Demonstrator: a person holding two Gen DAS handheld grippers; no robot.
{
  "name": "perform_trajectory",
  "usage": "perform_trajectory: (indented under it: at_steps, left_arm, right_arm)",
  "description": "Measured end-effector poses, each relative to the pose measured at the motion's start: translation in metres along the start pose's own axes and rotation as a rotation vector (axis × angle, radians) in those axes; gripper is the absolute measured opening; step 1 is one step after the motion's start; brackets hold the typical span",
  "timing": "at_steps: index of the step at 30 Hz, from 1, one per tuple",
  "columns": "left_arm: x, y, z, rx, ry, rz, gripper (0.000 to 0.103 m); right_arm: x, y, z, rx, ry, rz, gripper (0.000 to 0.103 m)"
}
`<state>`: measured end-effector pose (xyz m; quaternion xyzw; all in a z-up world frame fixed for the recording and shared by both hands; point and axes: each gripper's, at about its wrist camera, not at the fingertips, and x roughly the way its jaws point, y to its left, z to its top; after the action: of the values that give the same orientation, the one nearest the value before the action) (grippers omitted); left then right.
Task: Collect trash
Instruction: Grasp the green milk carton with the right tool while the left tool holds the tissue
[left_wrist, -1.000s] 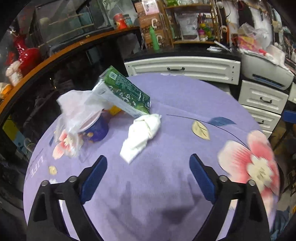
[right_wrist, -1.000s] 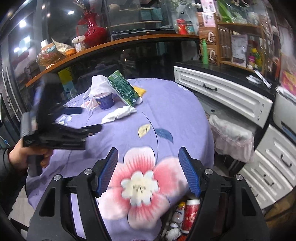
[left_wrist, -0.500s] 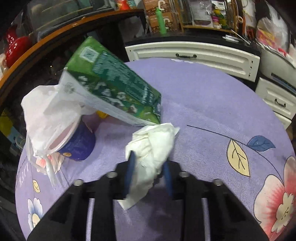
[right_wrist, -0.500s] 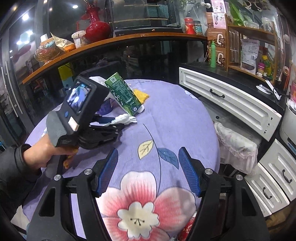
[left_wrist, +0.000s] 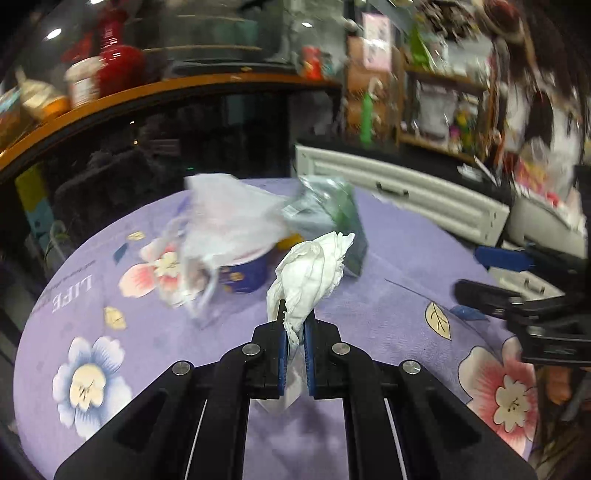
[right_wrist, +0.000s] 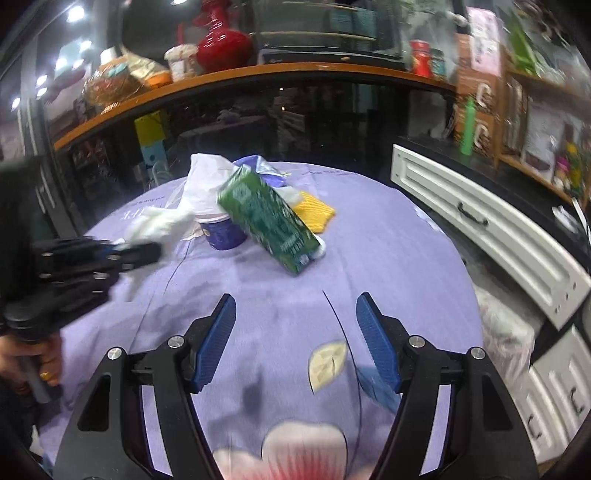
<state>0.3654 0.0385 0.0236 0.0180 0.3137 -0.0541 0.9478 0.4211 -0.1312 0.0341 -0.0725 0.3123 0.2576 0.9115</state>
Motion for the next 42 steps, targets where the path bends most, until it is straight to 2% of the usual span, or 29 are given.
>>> perform_trajectory:
  at_steps: [4, 8, 10, 14, 18, 21, 23, 25, 29, 35, 37, 42]
  left_arm:
    - [-0.006, 0.013, -0.007, -0.039, -0.048, 0.087, 0.008]
    - [-0.009, 0.040, -0.013, -0.110, -0.065, 0.106, 0.008]
    - [-0.011, 0.047, -0.012, -0.128, -0.074, 0.123, 0.008]
    - [-0.007, 0.052, -0.014, -0.169, -0.084, 0.097, 0.008]
    - [-0.009, 0.048, -0.017, -0.144, -0.099, 0.117, 0.008]
    - [-0.012, 0.048, -0.018, -0.133, -0.122, 0.145, 0.008]
    - [-0.013, 0.046, -0.019, -0.112, -0.133, 0.184, 0.008]
    - [-0.013, 0.044, -0.019, -0.104, -0.140, 0.191, 0.008]
    - [-0.013, 0.041, -0.020, -0.075, -0.156, 0.231, 0.008]
    - [-0.015, 0.033, -0.022, -0.033, -0.180, 0.250, 0.008]
    - [-0.014, 0.034, -0.023, -0.037, -0.180, 0.254, 0.008]
    - [-0.014, 0.045, -0.023, -0.092, -0.175, 0.237, 0.008]
  right_arm:
    - [0.027, 0.022, 0.004, -0.120, 0.043, -0.031, 0.068]
    - [0.036, 0.025, -0.002, -0.103, 0.088, 0.002, 0.068]
    - [0.037, 0.023, -0.004, -0.048, 0.109, 0.028, 0.068]
    - [0.041, 0.029, 0.001, 0.037, 0.131, 0.060, 0.068]
    - [0.054, 0.034, 0.020, 0.222, 0.160, 0.096, 0.068]
    - [0.072, 0.037, 0.034, 0.356, 0.196, 0.058, 0.068]
    - [0.088, 0.036, 0.039, 0.440, 0.252, 0.041, 0.068]
    - [0.106, 0.033, 0.040, 0.545, 0.323, 0.018, 0.068]
    - [0.126, 0.024, 0.041, 0.691, 0.369, -0.008, 0.068]
    - [0.144, 0.027, 0.045, 0.743, 0.419, -0.017, 0.068]
    - [0.146, 0.025, 0.038, 0.767, 0.420, -0.020, 0.066]
    - [0.136, 0.019, 0.027, 0.795, 0.380, 0.040, 0.059]
